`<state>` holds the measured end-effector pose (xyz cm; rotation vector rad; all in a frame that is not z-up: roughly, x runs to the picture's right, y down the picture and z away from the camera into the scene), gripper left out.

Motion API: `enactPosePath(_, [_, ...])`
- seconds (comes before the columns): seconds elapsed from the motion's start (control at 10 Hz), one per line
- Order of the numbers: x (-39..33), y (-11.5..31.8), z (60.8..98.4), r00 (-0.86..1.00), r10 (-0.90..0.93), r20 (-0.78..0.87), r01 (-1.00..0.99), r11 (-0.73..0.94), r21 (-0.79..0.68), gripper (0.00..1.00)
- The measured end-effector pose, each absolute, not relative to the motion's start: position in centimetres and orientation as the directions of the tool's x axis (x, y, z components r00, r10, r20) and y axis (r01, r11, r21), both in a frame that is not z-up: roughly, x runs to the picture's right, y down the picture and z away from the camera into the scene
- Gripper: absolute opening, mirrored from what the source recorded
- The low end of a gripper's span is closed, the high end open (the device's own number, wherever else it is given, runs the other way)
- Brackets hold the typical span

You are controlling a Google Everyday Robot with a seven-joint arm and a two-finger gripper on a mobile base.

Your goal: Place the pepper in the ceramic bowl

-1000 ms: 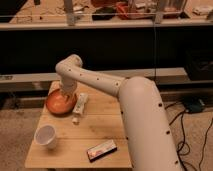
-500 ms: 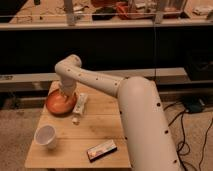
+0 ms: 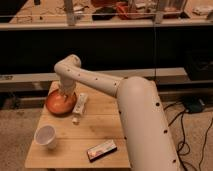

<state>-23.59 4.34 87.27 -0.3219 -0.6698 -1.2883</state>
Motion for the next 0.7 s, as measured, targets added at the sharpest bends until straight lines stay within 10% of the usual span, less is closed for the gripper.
enactPosePath(0.3, [-24.8,4.6,86.9,-0.119,-0.750,0.651,0.956,0.090,0.278,0.80])
enactPosePath(0.7, [-23.1,3.9,86.5,-0.093,-0.761,0.643,0.959,0.105,0.262,0.80])
